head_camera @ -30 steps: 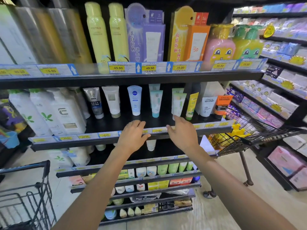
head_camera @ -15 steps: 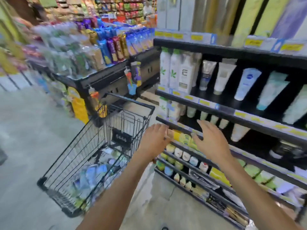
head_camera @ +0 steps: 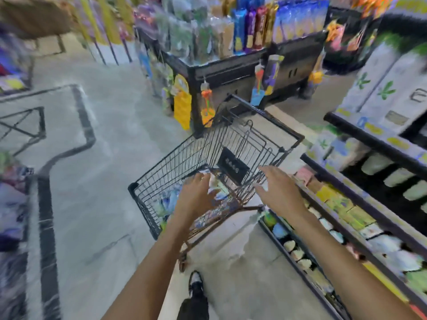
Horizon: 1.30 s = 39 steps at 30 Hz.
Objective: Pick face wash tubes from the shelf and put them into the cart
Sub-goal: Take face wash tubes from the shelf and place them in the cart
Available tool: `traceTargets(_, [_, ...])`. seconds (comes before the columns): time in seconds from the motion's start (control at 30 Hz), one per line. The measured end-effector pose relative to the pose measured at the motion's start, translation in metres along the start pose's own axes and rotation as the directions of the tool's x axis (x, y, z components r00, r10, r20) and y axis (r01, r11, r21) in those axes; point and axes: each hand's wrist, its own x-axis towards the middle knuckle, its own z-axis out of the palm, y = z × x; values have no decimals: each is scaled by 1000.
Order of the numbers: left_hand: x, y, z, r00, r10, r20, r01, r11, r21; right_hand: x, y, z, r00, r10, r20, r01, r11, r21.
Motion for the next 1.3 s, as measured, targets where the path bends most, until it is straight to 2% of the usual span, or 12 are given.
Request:
traceTargets(0.23, [49,-107,8,992,-116,57,119,992,-39,104,-52,67,982,-25,186,22,1000,20])
traceTargets(0.43, [79,-157,39,969,-177,172,181,983,-9,162,-78,129,937,-13,350,-2,999,44])
traceTargets(0.53, [91,-176,66,945,-202,258,211,977,-7,189,-75,167,896,-41,441,33,999,26])
traceTargets(0.73, [123,-204,132,860,-332,388,367,930,-19,244,-58,250,752,-129,647,170,986,0])
traceTargets(0.9, [158,-226,199,784,-442,437,510,859,-47,277,-42,330,575,-226,786,359,933,6])
traceTargets(1.03, [184,-244,255,731,-503,462,608,787,-105,295,-30,393,456,-312,833,562,827,2])
traceTargets(1.1, [196,-254,282,726,-512,460,622,774,-120,301,-23,424,413,-354,839,657,754,-4])
traceTargets(1.3, [211,-272,354,698,-554,454,667,733,-132,306,-9,504,211,-474,855,831,547,99])
